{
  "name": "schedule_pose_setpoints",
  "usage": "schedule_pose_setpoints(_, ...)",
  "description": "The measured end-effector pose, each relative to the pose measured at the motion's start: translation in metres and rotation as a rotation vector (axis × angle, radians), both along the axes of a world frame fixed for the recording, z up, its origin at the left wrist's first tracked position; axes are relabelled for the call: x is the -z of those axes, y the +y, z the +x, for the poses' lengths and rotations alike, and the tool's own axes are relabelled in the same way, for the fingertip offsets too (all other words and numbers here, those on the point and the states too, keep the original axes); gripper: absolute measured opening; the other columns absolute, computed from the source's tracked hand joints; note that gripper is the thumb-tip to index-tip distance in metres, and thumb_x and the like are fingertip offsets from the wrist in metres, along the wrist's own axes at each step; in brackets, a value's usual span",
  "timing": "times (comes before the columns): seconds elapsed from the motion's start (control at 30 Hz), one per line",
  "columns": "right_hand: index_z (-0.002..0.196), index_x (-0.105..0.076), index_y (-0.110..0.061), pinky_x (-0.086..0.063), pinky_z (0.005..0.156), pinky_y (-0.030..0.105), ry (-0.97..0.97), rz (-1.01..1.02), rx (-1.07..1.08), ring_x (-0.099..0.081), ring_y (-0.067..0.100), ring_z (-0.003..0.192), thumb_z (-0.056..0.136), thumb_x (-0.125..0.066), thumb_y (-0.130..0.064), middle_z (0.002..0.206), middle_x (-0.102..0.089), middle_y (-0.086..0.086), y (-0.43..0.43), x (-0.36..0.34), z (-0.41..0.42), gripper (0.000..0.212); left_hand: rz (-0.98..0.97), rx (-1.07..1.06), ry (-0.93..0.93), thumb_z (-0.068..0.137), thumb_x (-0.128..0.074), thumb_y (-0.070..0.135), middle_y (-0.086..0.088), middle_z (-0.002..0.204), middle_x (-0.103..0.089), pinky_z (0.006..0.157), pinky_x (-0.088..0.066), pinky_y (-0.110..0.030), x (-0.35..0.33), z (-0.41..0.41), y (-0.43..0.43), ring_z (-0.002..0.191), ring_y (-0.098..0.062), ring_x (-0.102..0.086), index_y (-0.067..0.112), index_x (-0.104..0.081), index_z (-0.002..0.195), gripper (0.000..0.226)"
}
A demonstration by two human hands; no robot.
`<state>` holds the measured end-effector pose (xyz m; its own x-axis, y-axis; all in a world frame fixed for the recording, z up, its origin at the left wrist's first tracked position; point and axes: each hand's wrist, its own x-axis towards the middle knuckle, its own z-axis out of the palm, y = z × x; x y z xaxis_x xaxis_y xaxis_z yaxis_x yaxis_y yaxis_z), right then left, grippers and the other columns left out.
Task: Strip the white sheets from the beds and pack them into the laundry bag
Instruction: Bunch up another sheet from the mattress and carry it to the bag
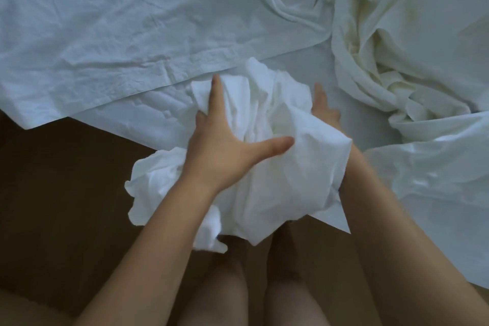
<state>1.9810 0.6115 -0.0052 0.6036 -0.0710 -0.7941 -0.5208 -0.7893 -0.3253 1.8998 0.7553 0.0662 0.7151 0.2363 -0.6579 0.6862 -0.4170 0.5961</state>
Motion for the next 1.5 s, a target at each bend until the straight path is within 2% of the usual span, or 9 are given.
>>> schedule_pose_setpoints(0.1, 0.151, -0.001, -0.037, -0.034, 0.078, 0.031, -0.256, -0.044, 0.192, -0.053, 0.028, 0.097, 0.080, -0.061, -0.060, 0.141, -0.024, 0.013, 0.009, -0.009, -0.005, 0.096, 0.211, 0.157, 0.053, 0.045, -0.074, 0.075, -0.018, 0.155, -0.010, 0.105, -0.032, -0.041, 0.022, 0.020, -0.011, 0.137, -0.033, -0.028, 0.043, 0.017, 0.147, 0.140)
schedule_pose_setpoints(0.2, 0.151, -0.010, -0.034, -0.032, 0.099, 0.032, -0.333, 0.190, 0.343, -0.040, 0.028, 0.131, 0.084, -0.048, -0.068, 0.151, -0.014, 0.007, 0.016, -0.015, -0.019, 0.085, 0.275, 0.173, 0.006, 0.056, -0.078, 0.066, -0.020, 0.147, -0.021, 0.100, -0.036, -0.041, 0.041, 0.031, -0.004, 0.130, -0.036, -0.037, 0.041, 0.008, 0.150, 0.130)
schedule_pose_setpoints(0.43, 0.145, -0.001, -0.050, 0.001, 0.118, 0.053, -0.314, 0.109, -0.181, 0.021, 0.029, 0.143, 0.052, -0.075, -0.071, 0.154, 0.029, -0.005, 0.025, -0.008, -0.053, 0.121, 0.154, 0.041, -0.117, 0.067, -0.077, 0.054, -0.014, 0.152, -0.024, 0.104, -0.033, -0.033, 0.064, 0.060, 0.028, 0.135, -0.029, -0.036, 0.032, -0.003, 0.153, 0.116)
schedule_pose_setpoints(0.53, 0.150, -0.006, -0.038, -0.013, 0.118, 0.052, -0.311, 0.056, -0.187, 0.010, 0.030, 0.146, 0.051, -0.079, -0.067, 0.157, 0.021, -0.004, 0.020, 0.003, -0.028, 0.127, -0.130, -0.005, -0.198, 0.065, -0.079, 0.047, -0.003, 0.161, -0.006, 0.115, -0.017, -0.026, 0.059, 0.055, 0.061, 0.146, -0.011, -0.011, 0.027, 0.007, 0.153, 0.125)
schedule_pose_setpoints(0.7, 0.148, -0.022, -0.033, -0.029, 0.112, 0.047, -0.363, 0.044, -0.194, -0.018, 0.028, 0.143, 0.046, -0.076, -0.074, 0.157, -0.010, 0.003, 0.027, 0.012, 0.015, 0.122, 0.248, 0.550, -0.117, 0.039, -0.073, 0.078, -0.013, 0.156, 0.023, 0.116, -0.003, -0.039, 0.057, 0.024, 0.064, 0.146, -0.026, 0.016, 0.043, 0.026, 0.143, 0.148)
schedule_pose_setpoints(0.97, 0.151, -0.012, -0.029, -0.024, 0.114, 0.049, -0.589, 0.009, 0.081, -0.022, 0.029, 0.141, 0.068, -0.067, -0.070, 0.153, -0.020, 0.010, 0.024, 0.010, 0.014, 0.107, 0.419, 0.480, -0.286, 0.065, -0.063, 0.065, -0.025, 0.153, -0.001, 0.108, -0.030, -0.047, 0.081, 0.072, 0.018, 0.141, -0.040, -0.015, 0.044, -0.003, 0.150, 0.106)
schedule_pose_setpoints(1.23, 0.149, -0.006, -0.043, -0.010, 0.114, 0.055, -0.558, 0.016, -0.132, 0.007, 0.030, 0.145, 0.053, -0.075, -0.070, 0.158, 0.010, 0.006, 0.023, 0.009, -0.003, 0.122, 0.303, 0.489, -0.245, 0.069, -0.071, 0.053, -0.018, 0.156, -0.005, 0.108, -0.032, -0.038, 0.074, 0.150, 0.029, 0.133, -0.039, -0.037, 0.045, -0.013, 0.149, 0.099)
schedule_pose_setpoints(1.4, 0.148, -0.015, -0.044, -0.024, 0.111, 0.052, -0.571, -0.021, -0.164, -0.005, 0.029, 0.144, 0.051, -0.077, -0.069, 0.158, -0.002, 0.004, 0.024, 0.019, 0.029, 0.117, 0.274, 0.445, -0.355, 0.068, -0.072, 0.060, -0.007, 0.159, -0.010, 0.112, -0.024, -0.036, 0.063, 0.135, 0.051, 0.143, -0.023, -0.023, 0.030, -0.003, 0.153, 0.114)
schedule_pose_setpoints(1.5, 0.146, -0.017, -0.047, -0.024, 0.112, 0.049, -0.559, 0.003, -0.123, -0.009, 0.026, 0.144, 0.051, -0.077, -0.069, 0.158, -0.006, 0.001, 0.020, 0.019, 0.040, 0.115, 0.440, 0.605, -0.255, 0.045, -0.063, 0.079, 0.004, 0.160, 0.011, 0.116, -0.009, -0.054, 0.058, 0.097, 0.061, 0.148, -0.021, 0.002, 0.043, 0.013, 0.148, 0.133)
